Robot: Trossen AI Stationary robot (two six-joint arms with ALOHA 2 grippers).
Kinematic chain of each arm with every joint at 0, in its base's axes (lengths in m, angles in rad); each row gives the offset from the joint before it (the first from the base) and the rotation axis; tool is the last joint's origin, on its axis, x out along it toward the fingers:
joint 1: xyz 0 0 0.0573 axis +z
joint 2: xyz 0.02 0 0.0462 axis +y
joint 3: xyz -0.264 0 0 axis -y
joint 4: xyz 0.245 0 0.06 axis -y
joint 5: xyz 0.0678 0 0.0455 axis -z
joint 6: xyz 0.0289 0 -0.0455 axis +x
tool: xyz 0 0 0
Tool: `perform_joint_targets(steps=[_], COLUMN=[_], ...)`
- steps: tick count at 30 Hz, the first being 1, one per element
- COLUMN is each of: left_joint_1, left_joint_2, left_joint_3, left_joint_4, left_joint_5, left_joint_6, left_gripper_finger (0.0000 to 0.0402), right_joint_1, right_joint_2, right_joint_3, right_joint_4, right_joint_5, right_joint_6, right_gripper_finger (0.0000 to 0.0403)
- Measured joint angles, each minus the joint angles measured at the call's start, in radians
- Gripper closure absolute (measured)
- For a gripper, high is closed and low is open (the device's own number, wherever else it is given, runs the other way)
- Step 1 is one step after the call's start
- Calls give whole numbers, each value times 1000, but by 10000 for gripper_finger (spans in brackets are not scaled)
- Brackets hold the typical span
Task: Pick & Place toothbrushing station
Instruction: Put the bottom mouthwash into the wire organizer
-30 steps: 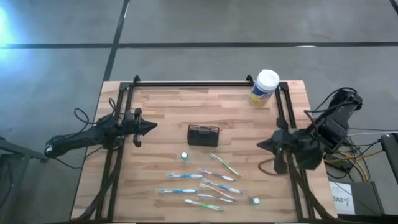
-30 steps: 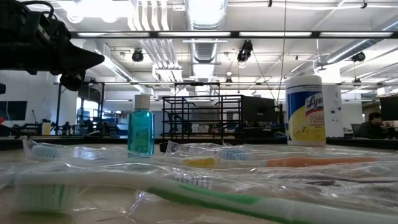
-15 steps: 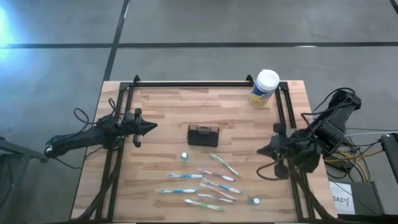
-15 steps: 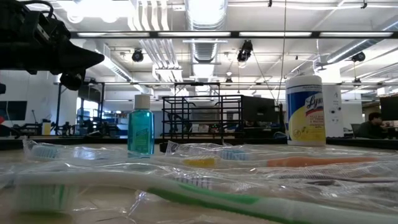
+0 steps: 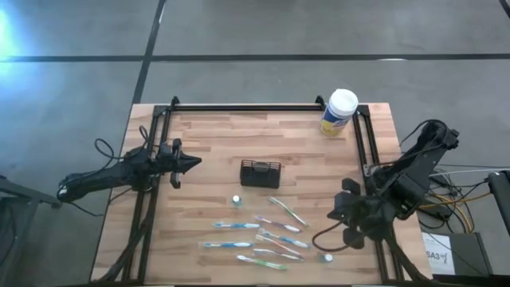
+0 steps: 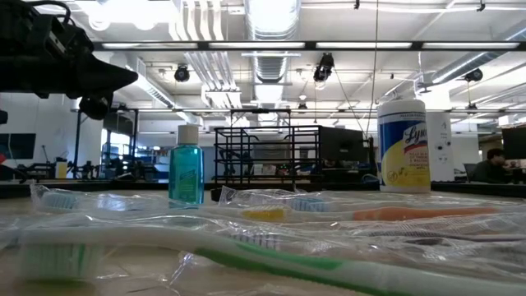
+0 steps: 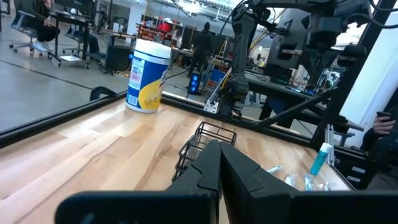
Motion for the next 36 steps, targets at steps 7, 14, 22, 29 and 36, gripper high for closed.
perform_joint_targets(steps=[7, 14, 22, 29, 36], left_joint_1=[0, 0, 0, 0, 0], left_joint_2=[0, 0, 0, 1, 1], left_joint_3=[0, 0, 0, 0, 0], left_joint_4=[-1, -5, -7, -10, -11], left_joint_5=[-2, -6, -6, -4, -2], left_joint_6=[9, 11, 39, 32, 34], left_gripper_finger=[394, 394, 394, 394, 394], right_joint_1=[0, 0, 0, 1, 1], right_joint_2=[60, 115, 212, 320, 434], right_joint_3=[0, 3, 45, 145, 260], right_joint_4=[5, 30, 35, 29, -78], right_joint_5=[-20, -97, -202, -338, -355], right_joint_6=[122, 284, 445, 517, 520], right_gripper_finger=[394, 377, 306, 252, 224])
